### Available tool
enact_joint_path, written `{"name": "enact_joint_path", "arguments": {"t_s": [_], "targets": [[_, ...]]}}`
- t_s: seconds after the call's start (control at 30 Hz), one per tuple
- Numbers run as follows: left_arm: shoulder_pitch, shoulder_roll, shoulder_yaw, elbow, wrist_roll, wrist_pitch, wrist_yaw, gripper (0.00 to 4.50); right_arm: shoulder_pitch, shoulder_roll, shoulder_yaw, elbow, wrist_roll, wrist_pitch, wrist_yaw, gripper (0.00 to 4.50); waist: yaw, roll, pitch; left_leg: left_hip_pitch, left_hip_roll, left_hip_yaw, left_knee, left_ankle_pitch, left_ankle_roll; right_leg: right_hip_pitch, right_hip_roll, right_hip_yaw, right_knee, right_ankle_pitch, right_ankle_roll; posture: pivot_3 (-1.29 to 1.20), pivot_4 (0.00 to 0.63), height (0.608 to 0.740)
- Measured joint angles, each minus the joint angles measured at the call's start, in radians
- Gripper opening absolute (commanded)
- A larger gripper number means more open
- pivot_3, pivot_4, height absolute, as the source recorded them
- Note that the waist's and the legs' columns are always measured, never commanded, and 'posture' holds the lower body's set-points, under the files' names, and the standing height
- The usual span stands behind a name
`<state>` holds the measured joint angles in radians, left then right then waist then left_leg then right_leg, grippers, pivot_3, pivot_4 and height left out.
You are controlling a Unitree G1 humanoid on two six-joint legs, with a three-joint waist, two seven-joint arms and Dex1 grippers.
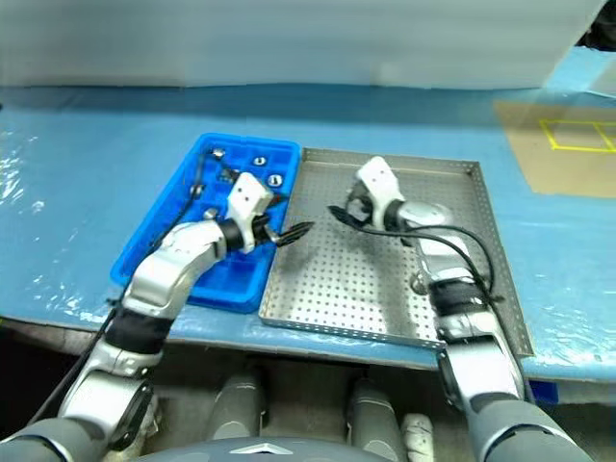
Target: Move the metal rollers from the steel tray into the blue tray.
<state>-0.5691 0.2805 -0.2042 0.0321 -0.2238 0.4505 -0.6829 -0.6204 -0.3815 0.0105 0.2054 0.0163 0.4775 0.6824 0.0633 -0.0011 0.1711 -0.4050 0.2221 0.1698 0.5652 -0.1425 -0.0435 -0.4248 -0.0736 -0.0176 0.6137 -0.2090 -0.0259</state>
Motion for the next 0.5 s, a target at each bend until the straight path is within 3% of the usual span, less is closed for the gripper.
{"name": "enact_joint_path", "arguments": {"t_s": [0.2, 0.5], "targets": [[-0.08, -0.041, -0.031, 0.167, 0.01, -0.098, -0.099, 4.5, 0.094, -0.024, -0.101, -0.133, 0.007, 0.152, -0.146, 4.49, -0.084, 0.0, 0.0, 0.007, 0.0, 0.005, -0.001, -0.001, 0.002, 0.0, 0.003, 0.008, 0.001, -0.002, -0.003, -0.4, 0.15, 0.74], [-0.098, -0.008, -0.022, 0.271, 0.031, -0.133, -0.161, 4.5, 0.104, 0.009, -0.124, -0.142, 0.088, 0.277, -0.197, 4.49, -0.101, 0.0, 0.0, 0.008, 0.0, 0.007, 0.001, -0.004, 0.008, 0.001, 0.002, 0.01, 0.001, -0.001, -0.004, -0.36, 0.15, 0.74]]}}
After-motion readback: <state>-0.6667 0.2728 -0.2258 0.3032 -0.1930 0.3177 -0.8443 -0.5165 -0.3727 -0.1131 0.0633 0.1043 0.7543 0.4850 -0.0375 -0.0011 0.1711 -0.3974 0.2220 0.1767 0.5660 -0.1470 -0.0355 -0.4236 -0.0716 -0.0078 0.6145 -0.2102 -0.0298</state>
